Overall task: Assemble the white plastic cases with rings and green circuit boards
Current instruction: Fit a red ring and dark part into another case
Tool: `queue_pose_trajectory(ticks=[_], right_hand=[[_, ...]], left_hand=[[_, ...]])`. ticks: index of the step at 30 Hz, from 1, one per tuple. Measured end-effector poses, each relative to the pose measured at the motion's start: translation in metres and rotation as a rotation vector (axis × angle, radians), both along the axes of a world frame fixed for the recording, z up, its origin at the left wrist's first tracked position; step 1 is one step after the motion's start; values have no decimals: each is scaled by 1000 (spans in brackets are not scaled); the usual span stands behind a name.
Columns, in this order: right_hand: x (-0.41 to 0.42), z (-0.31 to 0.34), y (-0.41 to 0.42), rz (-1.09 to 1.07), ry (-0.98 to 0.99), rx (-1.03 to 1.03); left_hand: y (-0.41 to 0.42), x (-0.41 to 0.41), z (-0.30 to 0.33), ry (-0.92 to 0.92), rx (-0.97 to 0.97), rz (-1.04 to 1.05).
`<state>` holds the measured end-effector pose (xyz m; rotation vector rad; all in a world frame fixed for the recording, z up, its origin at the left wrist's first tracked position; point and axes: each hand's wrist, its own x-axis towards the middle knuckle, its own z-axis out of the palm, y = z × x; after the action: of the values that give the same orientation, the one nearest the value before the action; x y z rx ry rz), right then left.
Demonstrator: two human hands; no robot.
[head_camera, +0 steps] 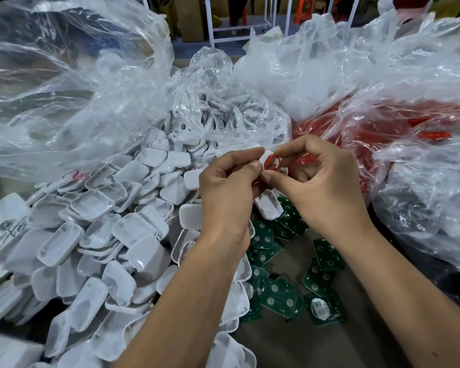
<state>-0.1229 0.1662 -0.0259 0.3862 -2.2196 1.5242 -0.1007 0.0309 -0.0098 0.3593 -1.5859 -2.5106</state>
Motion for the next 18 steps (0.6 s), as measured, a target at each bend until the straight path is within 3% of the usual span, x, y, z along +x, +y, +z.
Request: queue_pose_trajectory(ticks=[18], right_hand=[[-1,0,-1,65,-115,-95]], left_hand=[[5,2,0,20,4,56]])
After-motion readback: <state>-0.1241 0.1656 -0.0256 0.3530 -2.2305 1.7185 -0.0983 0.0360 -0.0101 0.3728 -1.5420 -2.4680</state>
